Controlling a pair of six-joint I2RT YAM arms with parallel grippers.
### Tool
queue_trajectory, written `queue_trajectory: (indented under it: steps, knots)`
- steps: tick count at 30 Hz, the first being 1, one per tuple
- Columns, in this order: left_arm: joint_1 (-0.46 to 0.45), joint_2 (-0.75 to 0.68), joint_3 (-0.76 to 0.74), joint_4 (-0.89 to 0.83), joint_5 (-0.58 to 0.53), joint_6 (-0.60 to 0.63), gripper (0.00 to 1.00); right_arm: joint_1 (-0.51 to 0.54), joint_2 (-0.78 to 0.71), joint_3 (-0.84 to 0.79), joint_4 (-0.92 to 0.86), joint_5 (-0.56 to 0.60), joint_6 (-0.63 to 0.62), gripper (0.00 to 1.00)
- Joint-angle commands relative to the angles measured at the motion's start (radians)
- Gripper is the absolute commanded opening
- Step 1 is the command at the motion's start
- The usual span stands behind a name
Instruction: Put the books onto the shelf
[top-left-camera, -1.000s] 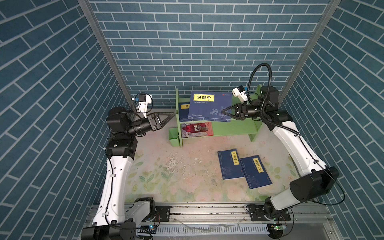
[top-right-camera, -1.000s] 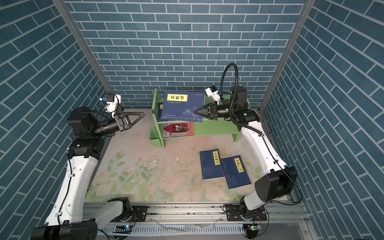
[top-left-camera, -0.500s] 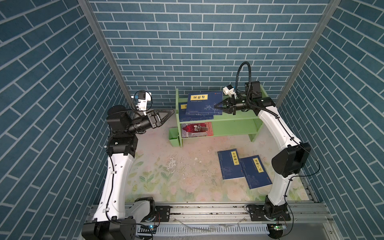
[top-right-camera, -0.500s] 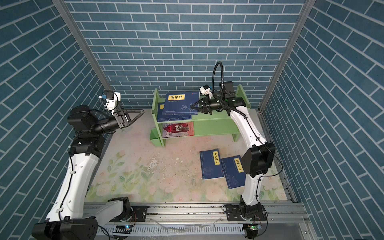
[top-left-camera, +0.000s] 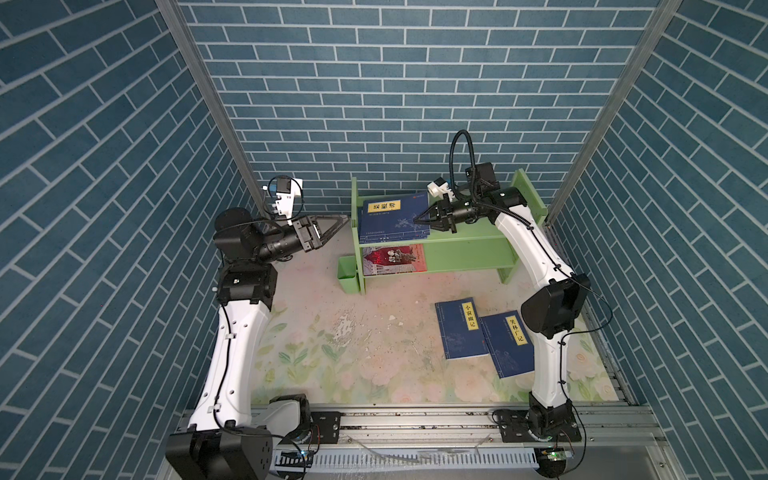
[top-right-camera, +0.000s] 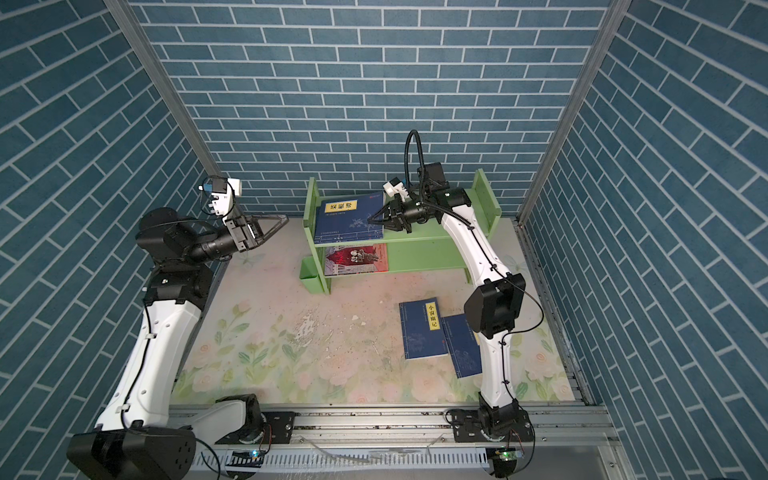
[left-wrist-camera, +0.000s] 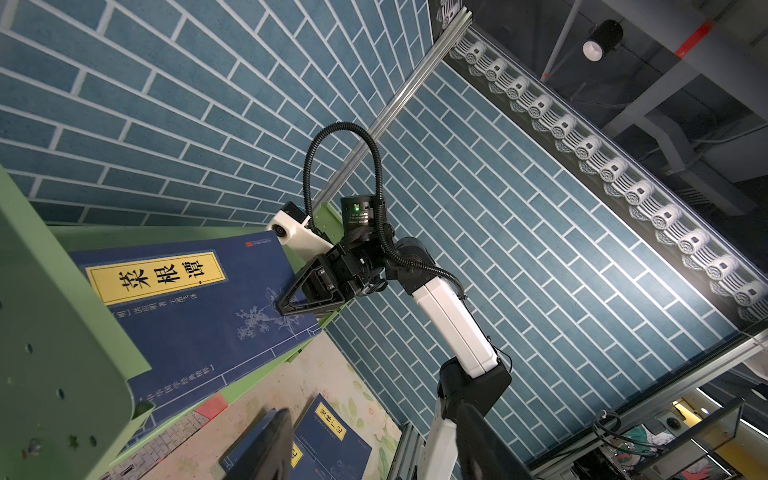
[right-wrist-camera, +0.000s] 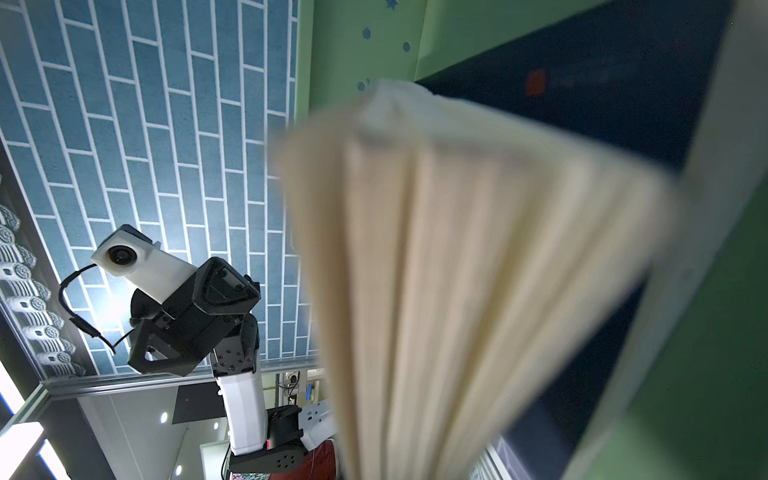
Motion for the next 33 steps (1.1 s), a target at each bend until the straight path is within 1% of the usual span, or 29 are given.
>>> queue_trajectory:
  steps: [1,3,4,7,9,12,13,15,17,21,28,33]
  knots:
    - [0.002,0.004,-0.010,0.059,0.020,-0.016,0.64,0.000,0.023,0.050,-0.074,0.030,-0.081,0.00]
    - [0.002,0.005,-0.013,0.059,0.020,-0.018,0.64,0.000,0.028,0.054,-0.085,0.043,-0.088,0.02]
    - [0.002,0.004,-0.014,0.059,0.020,-0.021,0.64,0.000,0.030,0.055,-0.088,0.043,-0.091,0.05]
    - [0.002,-0.001,-0.019,0.062,0.026,-0.018,0.64,0.000,0.040,0.075,-0.107,0.055,-0.098,0.18]
    - [0.002,-0.002,-0.020,0.063,0.026,-0.018,0.64,0.000,0.053,0.104,-0.130,0.070,-0.105,0.29]
    - [0.002,-0.001,-0.020,0.062,0.023,-0.020,0.64,0.000,0.059,0.142,-0.154,0.099,-0.107,0.40]
    - [0.002,-0.003,-0.022,0.063,0.023,-0.021,0.64,0.000,0.089,0.151,-0.159,0.105,-0.107,0.44]
    - [0.002,-0.007,-0.024,0.064,0.023,-0.023,0.64,0.000,0.100,0.165,-0.168,0.125,-0.107,0.54]
    - [0.002,-0.012,-0.028,0.065,0.028,-0.022,0.64,0.000,0.100,0.166,-0.169,0.143,-0.109,0.60]
    - [0.002,-0.018,-0.037,0.067,0.031,-0.021,0.64,0.000,0.099,0.189,-0.184,0.196,-0.112,0.66]
    - [0.002,-0.018,-0.049,0.061,0.031,-0.019,0.64,0.001,0.099,0.231,-0.228,0.340,-0.110,0.71]
    - [0.002,-0.018,-0.047,0.051,0.035,-0.015,0.64,0.003,0.099,0.237,-0.234,0.398,-0.112,0.73]
